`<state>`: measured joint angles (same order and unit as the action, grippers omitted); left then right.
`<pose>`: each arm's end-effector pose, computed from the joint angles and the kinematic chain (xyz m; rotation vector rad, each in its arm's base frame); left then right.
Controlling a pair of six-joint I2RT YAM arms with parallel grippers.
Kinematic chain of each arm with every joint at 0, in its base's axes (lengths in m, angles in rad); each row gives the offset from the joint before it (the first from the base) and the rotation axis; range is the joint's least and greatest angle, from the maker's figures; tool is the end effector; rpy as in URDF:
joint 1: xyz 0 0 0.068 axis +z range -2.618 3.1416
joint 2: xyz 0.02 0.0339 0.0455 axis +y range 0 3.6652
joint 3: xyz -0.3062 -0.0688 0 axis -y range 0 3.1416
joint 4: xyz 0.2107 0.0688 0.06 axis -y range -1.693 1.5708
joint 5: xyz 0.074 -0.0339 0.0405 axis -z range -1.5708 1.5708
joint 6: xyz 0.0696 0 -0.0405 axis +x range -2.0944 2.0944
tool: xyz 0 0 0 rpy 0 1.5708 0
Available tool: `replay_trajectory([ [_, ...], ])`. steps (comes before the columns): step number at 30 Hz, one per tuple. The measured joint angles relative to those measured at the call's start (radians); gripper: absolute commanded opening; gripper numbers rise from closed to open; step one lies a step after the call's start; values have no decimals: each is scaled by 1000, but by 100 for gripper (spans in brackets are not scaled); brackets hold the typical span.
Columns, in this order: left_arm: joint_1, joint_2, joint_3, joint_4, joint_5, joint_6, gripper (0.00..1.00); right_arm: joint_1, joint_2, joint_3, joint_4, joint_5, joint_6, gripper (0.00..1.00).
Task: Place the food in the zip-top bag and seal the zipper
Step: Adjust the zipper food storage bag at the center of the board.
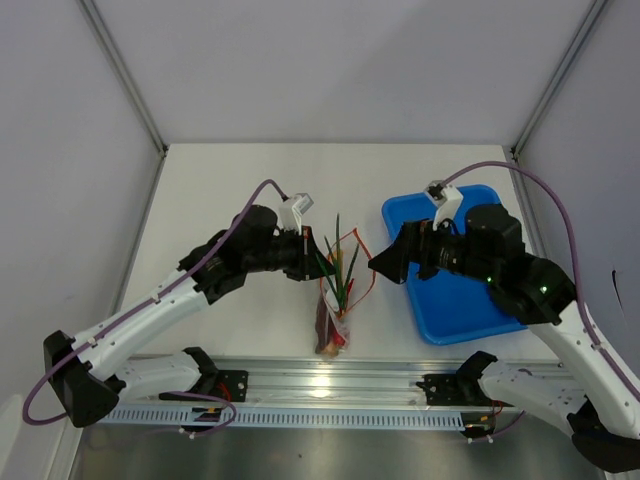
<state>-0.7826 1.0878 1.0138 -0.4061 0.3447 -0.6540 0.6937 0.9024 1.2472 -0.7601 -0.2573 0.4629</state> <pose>0.1366 -0.1690 0.3645 0.3815 2.2291 -1.1928 0.0944 0.1016 0.4245 -0.4191 2.0723 0.9790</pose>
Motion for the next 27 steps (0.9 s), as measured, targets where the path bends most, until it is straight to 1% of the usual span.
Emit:
replay_trajectory([
  [1,0,1,0,0,0,0,1,-6,-6,8,0,8,0,91],
  [2,0,3,0,1,0,0,1,-17,-7,15,-3,11,4,86],
  [4,0,6,0,3,0,0,1,-42,4,23,-5,14,13,81],
  [5,0,6,0,4,0,0,1,-60,23,23,-11,13,19,72],
  [6,0,6,0,4,0,0,1,-74,47,21,-17,13,29,65],
  [8,0,6,0,4,0,0,1,-91,98,2,-14,11,61,56],
  [12,0,6,0,4,0,0,1,-99,204,-80,5,-15,124,56],
  [16,0,6,0,4,0,0,1,-99,270,-99,24,-40,150,55],
  [18,0,6,0,4,0,0,1,-99,289,-99,45,-50,155,53],
  [19,0,6,0,4,0,0,1,-99,298,-99,55,-57,158,49],
  [21,0,6,0,4,0,0,1,-99,313,-99,70,-70,159,30],
  [22,0,6,0,4,0,0,1,-97,323,-99,78,-77,161,23],
  [23,0,6,0,4,0,0,1,-94,333,-99,86,-83,162,10],
  [25,0,7,0,4,0,0,1,-89,350,-99,100,-92,166,0],
  [27,0,12,10,-3,0,1,0,-75,363,-97,110,-90,169,0],
])
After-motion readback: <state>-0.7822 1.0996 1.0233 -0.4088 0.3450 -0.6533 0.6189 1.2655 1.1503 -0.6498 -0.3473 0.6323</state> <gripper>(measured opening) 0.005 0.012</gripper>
